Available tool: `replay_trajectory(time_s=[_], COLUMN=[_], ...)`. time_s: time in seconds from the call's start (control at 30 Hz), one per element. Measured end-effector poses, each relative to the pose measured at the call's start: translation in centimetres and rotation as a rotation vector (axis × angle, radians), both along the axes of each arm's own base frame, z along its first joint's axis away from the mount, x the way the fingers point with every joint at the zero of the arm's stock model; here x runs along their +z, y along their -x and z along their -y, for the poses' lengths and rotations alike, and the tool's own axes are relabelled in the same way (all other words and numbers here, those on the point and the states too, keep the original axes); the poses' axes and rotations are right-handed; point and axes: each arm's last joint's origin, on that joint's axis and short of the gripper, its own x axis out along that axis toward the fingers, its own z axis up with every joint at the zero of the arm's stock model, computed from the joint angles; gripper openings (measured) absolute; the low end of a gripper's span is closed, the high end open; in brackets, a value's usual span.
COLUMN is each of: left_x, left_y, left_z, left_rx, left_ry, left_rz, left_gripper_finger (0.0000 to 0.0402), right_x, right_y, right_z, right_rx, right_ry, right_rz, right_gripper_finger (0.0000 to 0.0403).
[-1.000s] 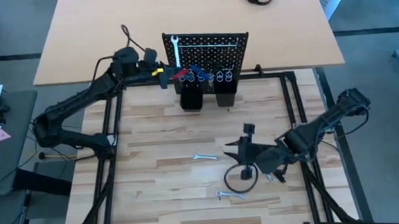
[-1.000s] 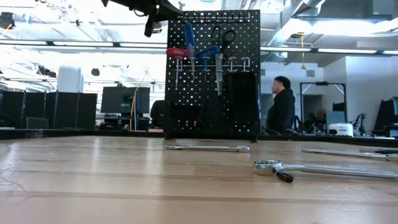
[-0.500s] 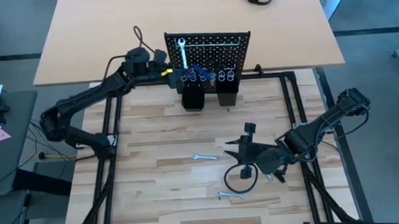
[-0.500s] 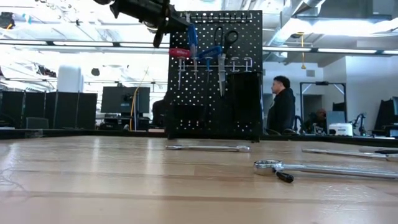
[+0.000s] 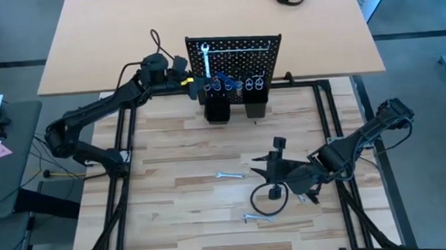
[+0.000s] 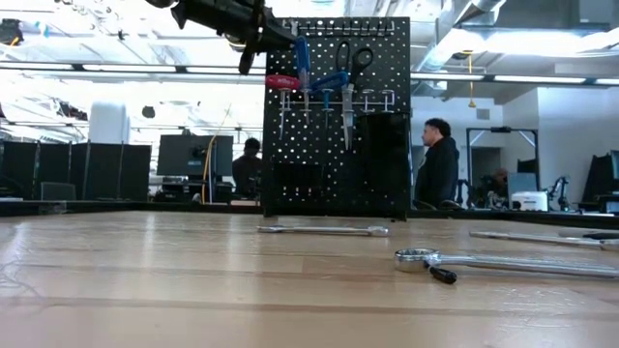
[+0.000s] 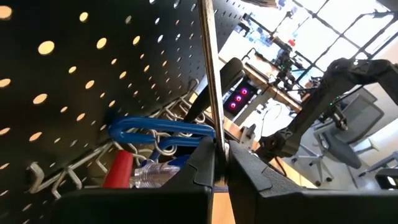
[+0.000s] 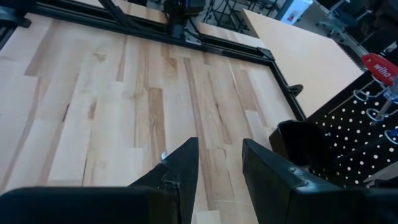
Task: Hang tools onto peg board
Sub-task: Hang the wrench on the pegboard
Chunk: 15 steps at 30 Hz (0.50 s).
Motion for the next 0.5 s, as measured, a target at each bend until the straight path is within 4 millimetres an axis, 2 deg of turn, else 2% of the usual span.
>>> replay_trajectory(time_s=[0.5], left_x=[-0.55], left_y=[0.27], left_z=[-0.29], left_rx=[0.054], left_ry=[0.008], left_rz=[-0.058], left_gripper_finger=[0.0086], right_x=[-0.01], right_y=[-0.02], right_z=[0.01], right_rx=[-0.001], right_ry=[-0.003], right_rz=[0.001], right_gripper_finger=[0.0132])
